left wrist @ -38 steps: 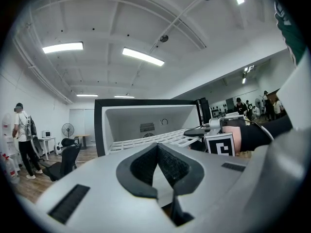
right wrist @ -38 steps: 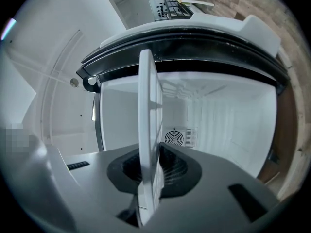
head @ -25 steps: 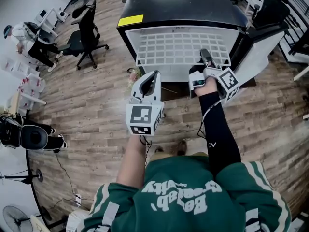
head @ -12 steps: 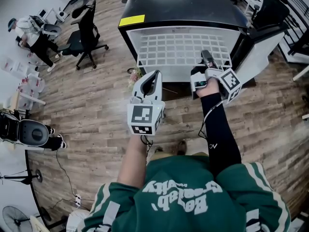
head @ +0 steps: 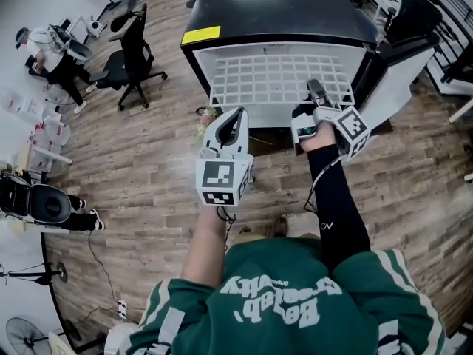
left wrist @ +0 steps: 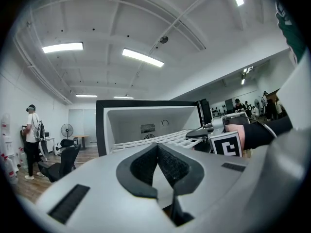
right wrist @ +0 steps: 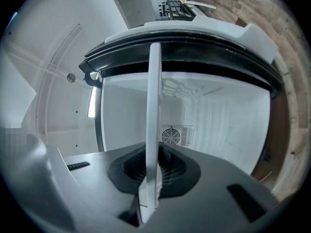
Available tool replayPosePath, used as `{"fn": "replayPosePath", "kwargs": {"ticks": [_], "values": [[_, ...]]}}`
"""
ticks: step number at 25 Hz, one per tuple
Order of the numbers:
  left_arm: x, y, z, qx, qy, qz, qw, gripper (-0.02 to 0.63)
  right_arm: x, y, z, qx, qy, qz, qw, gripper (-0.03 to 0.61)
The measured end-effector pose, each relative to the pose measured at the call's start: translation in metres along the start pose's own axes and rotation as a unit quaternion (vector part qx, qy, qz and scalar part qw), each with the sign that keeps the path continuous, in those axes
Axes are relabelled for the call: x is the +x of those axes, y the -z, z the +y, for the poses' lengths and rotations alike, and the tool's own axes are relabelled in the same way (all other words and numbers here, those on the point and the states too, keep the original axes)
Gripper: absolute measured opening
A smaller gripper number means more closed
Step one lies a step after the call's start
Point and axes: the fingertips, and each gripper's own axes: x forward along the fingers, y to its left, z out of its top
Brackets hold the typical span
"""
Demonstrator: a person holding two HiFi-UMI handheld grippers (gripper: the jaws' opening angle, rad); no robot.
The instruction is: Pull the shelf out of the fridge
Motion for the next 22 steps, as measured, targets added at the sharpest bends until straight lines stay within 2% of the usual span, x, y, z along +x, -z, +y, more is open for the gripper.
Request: {"fn": "replayPosePath", "kwargs": {"ticks": [22], "values": [[0.0050, -0.0012, 0.0016, 0.005, 0.003, 0.007, 1.0000, 0.017, -0.0026, 0.0008, 0.0030, -0.003, 0.002, 0.007, 1.000, 0.038]]}}
